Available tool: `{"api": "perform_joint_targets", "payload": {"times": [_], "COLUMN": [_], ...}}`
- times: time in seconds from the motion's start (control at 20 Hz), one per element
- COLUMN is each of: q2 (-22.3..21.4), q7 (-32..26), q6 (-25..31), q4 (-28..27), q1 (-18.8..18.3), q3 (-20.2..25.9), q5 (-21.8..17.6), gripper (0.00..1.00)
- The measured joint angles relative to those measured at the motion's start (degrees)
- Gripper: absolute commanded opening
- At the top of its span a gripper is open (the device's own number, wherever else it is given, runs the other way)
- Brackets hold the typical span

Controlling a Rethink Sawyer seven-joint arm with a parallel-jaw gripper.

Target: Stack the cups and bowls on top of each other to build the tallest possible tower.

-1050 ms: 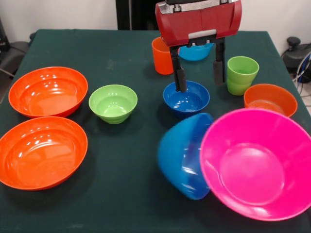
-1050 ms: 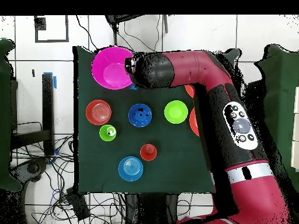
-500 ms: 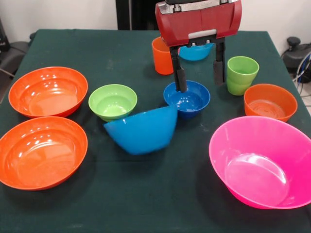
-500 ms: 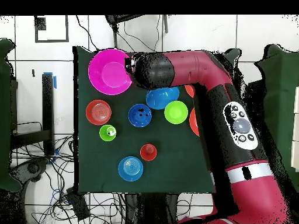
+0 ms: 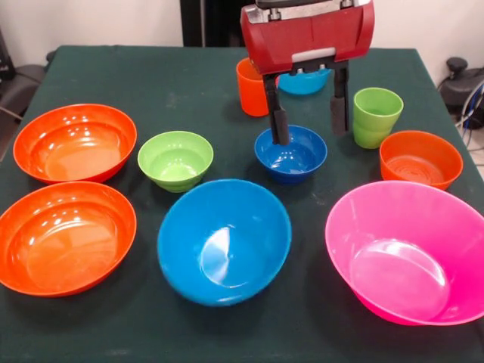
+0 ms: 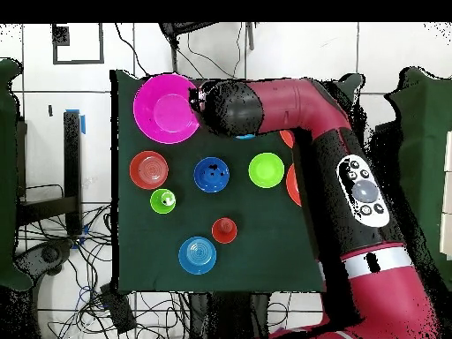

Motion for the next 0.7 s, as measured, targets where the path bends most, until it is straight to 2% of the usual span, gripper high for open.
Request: {"api": "perform_joint_targets", "payload": {"times": [0.35, 0.7], "q2": [0.01, -0.07], "q7": [0.00, 0.00], "q6": [-4.64, -4.81], "q4": [2.43, 3.67], "q1": [0.58, 2.39], "q3": [-0.21, -0.35], "q5": [-2.83, -2.88], "gripper": [1.00, 1.00]}}
